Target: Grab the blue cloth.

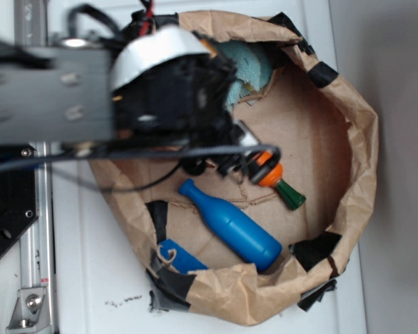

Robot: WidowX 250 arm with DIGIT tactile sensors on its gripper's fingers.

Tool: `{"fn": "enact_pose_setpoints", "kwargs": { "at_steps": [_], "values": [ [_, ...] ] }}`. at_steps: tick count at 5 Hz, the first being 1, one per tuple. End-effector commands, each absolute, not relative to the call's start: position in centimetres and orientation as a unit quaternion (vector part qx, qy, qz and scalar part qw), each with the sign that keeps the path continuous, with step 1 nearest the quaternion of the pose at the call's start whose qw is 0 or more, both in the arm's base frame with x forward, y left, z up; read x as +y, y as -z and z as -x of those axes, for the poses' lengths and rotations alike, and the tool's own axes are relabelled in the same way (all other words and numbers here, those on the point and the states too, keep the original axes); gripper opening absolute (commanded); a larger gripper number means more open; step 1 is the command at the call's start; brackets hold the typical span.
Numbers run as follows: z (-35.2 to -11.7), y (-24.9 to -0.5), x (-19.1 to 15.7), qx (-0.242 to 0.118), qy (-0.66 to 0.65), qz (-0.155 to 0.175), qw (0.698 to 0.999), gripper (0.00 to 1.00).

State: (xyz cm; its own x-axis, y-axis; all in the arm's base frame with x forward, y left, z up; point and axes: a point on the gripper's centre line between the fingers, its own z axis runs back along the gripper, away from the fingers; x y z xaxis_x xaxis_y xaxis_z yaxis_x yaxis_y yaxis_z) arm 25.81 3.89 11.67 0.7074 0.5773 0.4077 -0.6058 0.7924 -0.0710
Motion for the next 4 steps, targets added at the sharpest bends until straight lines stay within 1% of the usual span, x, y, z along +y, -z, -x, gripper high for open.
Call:
{"fn": "enact_pose_setpoints", "kwargs": {
  "at_steps": [1, 2, 3, 4],
  "values": [
    [-28.7, -7.5, 8.0, -0.199, -0.392, -0.066, 0.896, 1.00],
    [-30.8, -5.5, 8.5, -0.188, -0.376, -0.057, 0.905, 1.00],
    [-31.9, -5.1, 8.7, -0.190, -0.345, -0.064, 0.917, 1.00],
    [-32.3, -4.6, 9.2, -0.185, -0.302, -0.051, 0.934, 1.00]
  ]
}}
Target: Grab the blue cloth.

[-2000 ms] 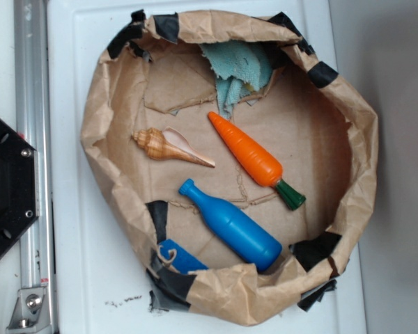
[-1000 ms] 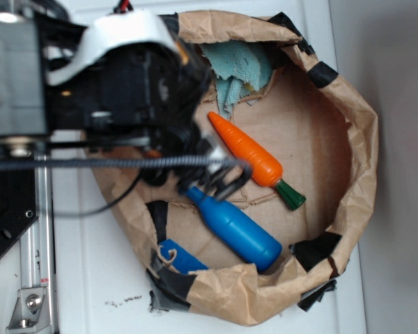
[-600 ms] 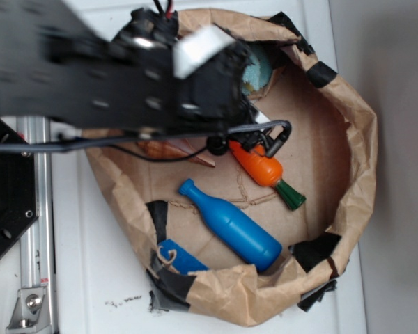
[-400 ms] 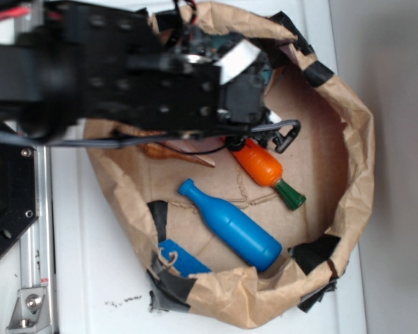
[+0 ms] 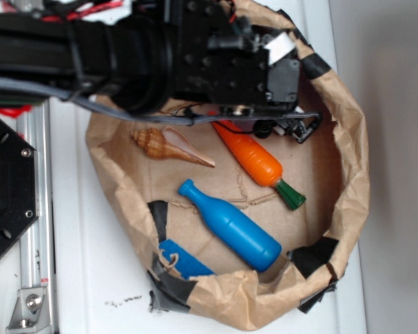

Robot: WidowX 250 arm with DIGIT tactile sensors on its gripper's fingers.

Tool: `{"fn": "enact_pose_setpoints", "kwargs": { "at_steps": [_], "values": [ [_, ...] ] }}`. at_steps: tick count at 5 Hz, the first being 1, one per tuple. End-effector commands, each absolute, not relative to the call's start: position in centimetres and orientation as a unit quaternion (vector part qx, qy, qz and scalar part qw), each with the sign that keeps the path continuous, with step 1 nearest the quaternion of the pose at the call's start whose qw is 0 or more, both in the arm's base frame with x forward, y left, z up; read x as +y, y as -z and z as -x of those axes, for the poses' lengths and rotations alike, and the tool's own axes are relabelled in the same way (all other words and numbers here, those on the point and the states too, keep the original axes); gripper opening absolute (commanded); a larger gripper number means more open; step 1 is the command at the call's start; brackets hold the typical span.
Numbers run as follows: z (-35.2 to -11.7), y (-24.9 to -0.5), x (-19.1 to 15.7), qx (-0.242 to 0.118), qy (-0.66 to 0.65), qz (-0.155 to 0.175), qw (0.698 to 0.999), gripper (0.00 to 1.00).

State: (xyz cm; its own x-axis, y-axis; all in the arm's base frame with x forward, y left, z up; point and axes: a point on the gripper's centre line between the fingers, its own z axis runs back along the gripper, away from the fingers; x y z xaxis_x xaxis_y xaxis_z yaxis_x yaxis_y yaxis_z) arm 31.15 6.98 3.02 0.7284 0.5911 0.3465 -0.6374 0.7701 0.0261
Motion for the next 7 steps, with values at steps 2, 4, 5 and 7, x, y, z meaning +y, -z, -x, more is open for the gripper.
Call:
{"fn": "enact_pose_setpoints", "kwargs": {
  "at_steps": [2, 4, 5, 7],
  "values": [
    [-31.6, -4.5, 9.5, -0.176, -0.306, -0.051, 0.934, 0.00],
    [-27.4, -6.5, 8.7, -0.189, -0.312, -0.019, 0.931, 1.00],
    [-26.1, -7.3, 8.4, -0.190, -0.326, -0.033, 0.925, 1.00],
    [-27.4, -3.9, 11.8, -0.141, -0.377, -0.064, 0.913, 1.00]
  ]
}}
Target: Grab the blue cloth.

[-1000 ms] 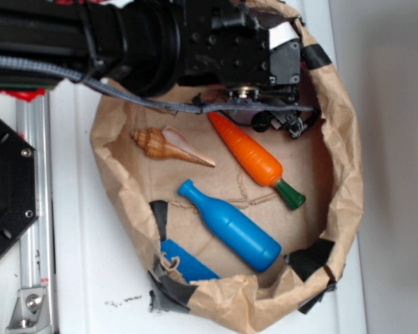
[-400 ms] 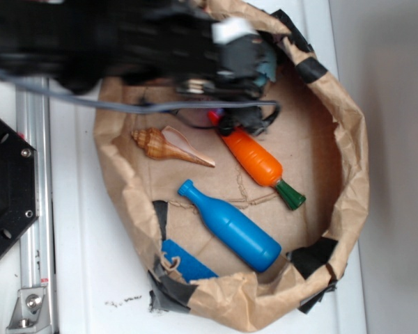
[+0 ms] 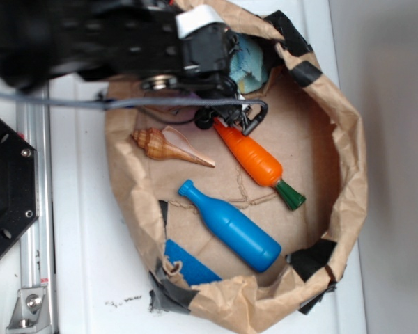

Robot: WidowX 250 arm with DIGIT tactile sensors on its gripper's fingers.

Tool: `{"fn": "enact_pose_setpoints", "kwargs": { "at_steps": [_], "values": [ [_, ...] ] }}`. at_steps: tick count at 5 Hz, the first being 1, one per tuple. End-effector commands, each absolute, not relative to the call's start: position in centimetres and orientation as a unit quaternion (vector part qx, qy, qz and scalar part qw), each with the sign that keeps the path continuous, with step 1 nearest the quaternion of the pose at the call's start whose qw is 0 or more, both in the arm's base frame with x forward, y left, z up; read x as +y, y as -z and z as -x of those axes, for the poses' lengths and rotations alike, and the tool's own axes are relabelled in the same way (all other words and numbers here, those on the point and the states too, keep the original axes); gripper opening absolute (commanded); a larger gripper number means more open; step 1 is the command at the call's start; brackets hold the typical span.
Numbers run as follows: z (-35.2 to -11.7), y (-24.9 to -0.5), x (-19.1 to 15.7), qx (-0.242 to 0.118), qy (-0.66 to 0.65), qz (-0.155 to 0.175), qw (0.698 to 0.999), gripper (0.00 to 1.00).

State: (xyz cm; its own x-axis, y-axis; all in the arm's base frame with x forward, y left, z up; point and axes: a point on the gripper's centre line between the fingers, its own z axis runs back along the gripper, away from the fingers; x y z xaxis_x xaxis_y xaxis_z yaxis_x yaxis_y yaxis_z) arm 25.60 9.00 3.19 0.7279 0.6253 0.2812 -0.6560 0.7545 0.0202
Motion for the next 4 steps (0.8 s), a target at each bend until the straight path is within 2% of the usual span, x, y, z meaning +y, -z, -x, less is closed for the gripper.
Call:
{"fn": "enact_pose_setpoints", "kwargs": {
  "at_steps": [1, 3, 4],
  "values": [
    [-28.3, -4.1, 12.0, -0.145, -0.376, -0.071, 0.913, 1.00],
    [-28.0, -4.7, 12.4, -0.152, -0.372, -0.081, 0.912, 1.00],
    [-28.8, -5.2, 12.1, -0.163, -0.355, -0.065, 0.918, 1.00]
  ]
}}
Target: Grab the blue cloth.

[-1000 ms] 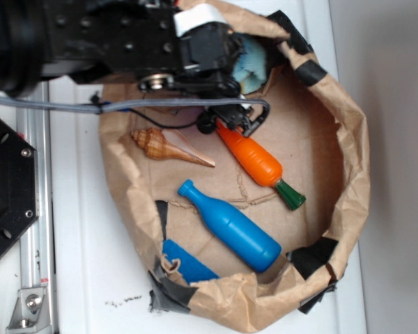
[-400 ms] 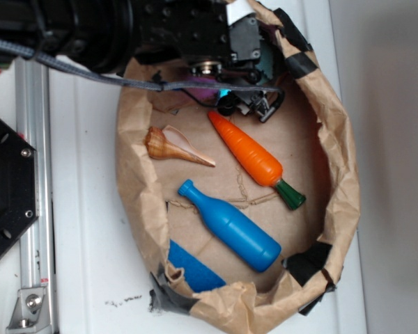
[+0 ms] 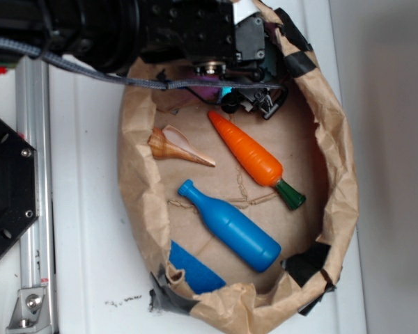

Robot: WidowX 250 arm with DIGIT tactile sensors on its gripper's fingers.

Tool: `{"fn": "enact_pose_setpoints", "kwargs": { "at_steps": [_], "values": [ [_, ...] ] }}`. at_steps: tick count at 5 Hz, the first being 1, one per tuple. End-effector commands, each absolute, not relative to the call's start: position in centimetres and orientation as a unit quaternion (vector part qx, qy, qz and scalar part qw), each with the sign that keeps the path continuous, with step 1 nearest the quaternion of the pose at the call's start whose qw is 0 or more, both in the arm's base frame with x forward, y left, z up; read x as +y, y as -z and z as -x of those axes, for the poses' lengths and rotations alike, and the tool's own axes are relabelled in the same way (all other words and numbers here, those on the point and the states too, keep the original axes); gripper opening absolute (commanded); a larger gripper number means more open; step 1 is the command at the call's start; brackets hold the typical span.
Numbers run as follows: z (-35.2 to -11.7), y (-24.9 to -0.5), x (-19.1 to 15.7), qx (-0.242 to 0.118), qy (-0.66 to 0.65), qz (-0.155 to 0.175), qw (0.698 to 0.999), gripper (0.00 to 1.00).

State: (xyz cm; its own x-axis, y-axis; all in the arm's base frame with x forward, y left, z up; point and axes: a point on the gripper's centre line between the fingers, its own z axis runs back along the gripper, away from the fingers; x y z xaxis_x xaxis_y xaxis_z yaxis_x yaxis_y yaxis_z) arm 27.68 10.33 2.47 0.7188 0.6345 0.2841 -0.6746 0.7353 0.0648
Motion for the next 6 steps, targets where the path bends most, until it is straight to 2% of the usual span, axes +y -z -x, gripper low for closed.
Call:
{"fn": "enact_pose_setpoints", "kwargs": {
  "at_steps": [1, 4, 5, 6],
  "values": [
    [-29.2, -5.2, 11.5, -0.166, -0.352, -0.059, 0.919, 0.00],
    [-29.1, -4.2, 11.2, -0.158, -0.342, -0.066, 0.924, 0.00],
    [-29.6, -5.5, 9.8, -0.169, -0.309, -0.040, 0.935, 0.00],
    [-30.6, -10.5, 4.7, -0.150, -0.195, 0.007, 0.969, 0.00]
  ]
}}
